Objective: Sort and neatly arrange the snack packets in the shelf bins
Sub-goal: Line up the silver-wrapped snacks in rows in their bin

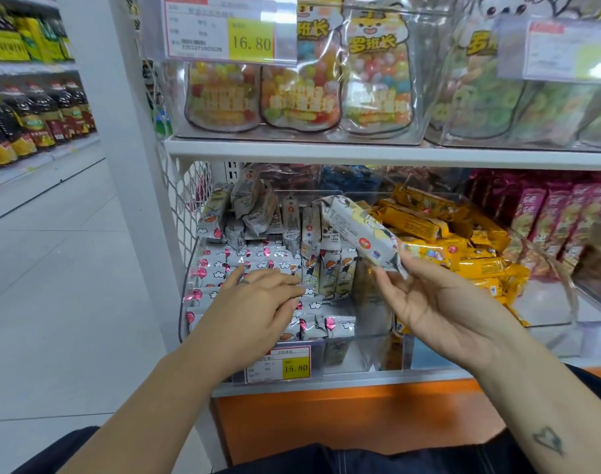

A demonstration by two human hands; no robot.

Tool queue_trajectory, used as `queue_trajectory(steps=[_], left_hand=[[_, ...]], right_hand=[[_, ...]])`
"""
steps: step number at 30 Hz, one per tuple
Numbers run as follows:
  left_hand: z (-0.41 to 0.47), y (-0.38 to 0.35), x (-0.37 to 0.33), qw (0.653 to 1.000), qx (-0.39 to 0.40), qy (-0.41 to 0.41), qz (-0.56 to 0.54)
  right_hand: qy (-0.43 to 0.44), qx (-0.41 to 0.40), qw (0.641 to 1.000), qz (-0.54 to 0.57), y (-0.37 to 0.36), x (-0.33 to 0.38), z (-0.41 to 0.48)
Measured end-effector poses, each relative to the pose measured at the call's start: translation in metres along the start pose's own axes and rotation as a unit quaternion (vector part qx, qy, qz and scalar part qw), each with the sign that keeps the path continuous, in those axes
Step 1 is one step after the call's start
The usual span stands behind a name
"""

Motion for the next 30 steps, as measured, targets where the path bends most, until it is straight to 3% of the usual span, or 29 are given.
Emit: queue_trajectory(steps=[2, 4, 6, 7, 10, 12, 13, 14, 17, 23, 27, 30], left_hand=[[0.000, -0.001, 0.000, 1.000, -0.015, -0.009, -0.008], [0.000, -0.001, 0.001, 1.000, -0.022, -0.016, -0.010], [0.000, -0.002, 0.002, 1.000, -0.024, -0.017, -0.005], [0.000, -0.002, 0.002, 1.000, -0.024, -0.017, -0.003], [-0.001, -0.001, 0.001, 1.000, -0.023, -0.012, -0.001], [0.000, -0.001, 0.001, 1.000, -0.020, -0.011, 0.000], [0.000, -0.001, 0.001, 1.000, -0.018, -0.013, 0.003], [0.000, -0.001, 0.001, 1.000, -0.016, -0.014, 0.009], [-0.001, 0.001, 0.000, 0.999, -0.015, -0.019, 0.023], [-0.002, 0.006, -0.002, 0.998, -0.041, -0.018, 0.053], [0.000, 0.001, -0.003, 0.998, 0.008, -0.009, 0.068], [0.003, -0.004, -0.002, 0.997, 0.023, 0.003, 0.078]], right_hand=[[0.005, 0.010, 0.999, -0.053, -0.005, -0.002, -0.005], [0.057, -0.033, 0.986, -0.155, -0.012, 0.000, -0.009], [0.153, -0.100, 0.931, -0.317, -0.017, 0.008, -0.010], [0.214, -0.142, 0.866, -0.429, -0.021, 0.012, -0.011], [0.334, -0.185, 0.614, -0.691, -0.035, 0.012, -0.003], [0.353, -0.171, 0.504, -0.769, -0.042, 0.003, 0.013], [0.344, -0.167, 0.476, -0.792, -0.044, -0.002, 0.023], [0.323, -0.163, 0.470, -0.805, -0.045, -0.006, 0.033], [0.259, -0.150, 0.513, -0.805, -0.044, -0.013, 0.059], [0.274, -0.175, 0.531, -0.782, -0.037, -0.027, 0.086], [0.242, -0.152, 0.576, -0.766, -0.032, -0.027, 0.085], [0.222, -0.144, 0.560, -0.785, -0.031, -0.020, 0.082]])
Point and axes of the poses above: each hand's wrist, its own z-axis towards the middle knuckle, its own y-axis out of the back of the hand, x = y × z, the point moved 3 cm from there along z, towards the middle knuckle, and after that the axes turned 12 degrees about -y, right-handed, at the moved point
